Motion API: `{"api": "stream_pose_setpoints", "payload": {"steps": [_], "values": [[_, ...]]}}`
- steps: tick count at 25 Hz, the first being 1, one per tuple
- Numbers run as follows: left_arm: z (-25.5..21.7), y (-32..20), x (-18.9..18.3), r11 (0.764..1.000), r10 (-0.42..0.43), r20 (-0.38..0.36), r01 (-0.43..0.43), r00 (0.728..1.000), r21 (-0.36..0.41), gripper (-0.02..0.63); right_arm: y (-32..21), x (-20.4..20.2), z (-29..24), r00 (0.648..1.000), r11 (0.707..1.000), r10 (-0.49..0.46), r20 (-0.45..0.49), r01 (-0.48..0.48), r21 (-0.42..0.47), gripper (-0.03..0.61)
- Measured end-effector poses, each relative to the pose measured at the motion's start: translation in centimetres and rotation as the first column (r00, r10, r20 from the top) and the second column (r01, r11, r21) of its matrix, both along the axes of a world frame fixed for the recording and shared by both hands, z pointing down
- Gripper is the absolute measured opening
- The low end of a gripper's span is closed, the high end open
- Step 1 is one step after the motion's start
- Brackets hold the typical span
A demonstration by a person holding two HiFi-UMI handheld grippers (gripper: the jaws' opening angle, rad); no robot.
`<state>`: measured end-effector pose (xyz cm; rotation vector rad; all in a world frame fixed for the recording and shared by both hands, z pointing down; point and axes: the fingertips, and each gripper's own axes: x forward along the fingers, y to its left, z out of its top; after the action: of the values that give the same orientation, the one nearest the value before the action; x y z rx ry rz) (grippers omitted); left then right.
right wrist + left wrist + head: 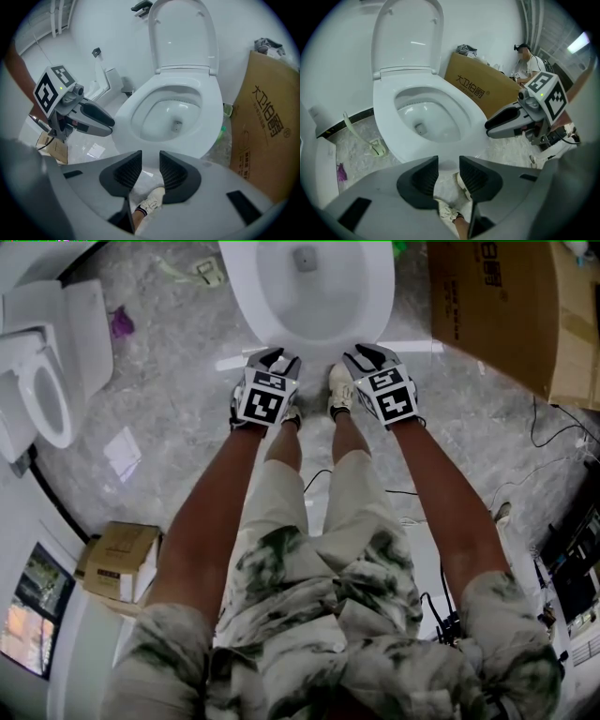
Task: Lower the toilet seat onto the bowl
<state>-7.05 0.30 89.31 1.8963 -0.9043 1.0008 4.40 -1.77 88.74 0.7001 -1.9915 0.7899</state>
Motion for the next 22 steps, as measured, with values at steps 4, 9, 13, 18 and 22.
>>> {"api": "stream_pose_setpoints", "payload": {"steps": [4,9,13,18,22], "values": [[1.0,0.1,-0.3,1.000,0.003,0.008,-0.003,1.000,-0.020,0.137,-0.1,0.1,1.0,1.000,1.000,-0.009,-0.012,0.009,-0.008,0.137],[1.9,0.5,-0.5,0.999,0.022,0.016,-0.021,1.000,-0.045,0.143,0.1,-0.1,2.0,1.000,1.000,-0.010,-0.020,0.010,-0.021,0.137],[2.4,0.8,-0.3,0.997,0.036,0.019,-0.035,0.999,-0.065,0.152,0.0,0.0,2.6,1.000,1.000,-0.002,-0.025,0.002,-0.028,0.127],[2.2,0.7,-0.5,0.997,0.049,0.012,-0.048,0.999,-0.066,0.152,0.1,0.1,2.4,0.999,0.999,-0.012,-0.033,0.011,-0.037,0.146],[0.7,1.0,-0.2,0.996,0.062,-0.002,-0.062,0.998,-0.064,0.152,0.2,0.4,0.8,0.999,0.999,0.007,-0.042,-0.008,-0.031,0.144]]}}
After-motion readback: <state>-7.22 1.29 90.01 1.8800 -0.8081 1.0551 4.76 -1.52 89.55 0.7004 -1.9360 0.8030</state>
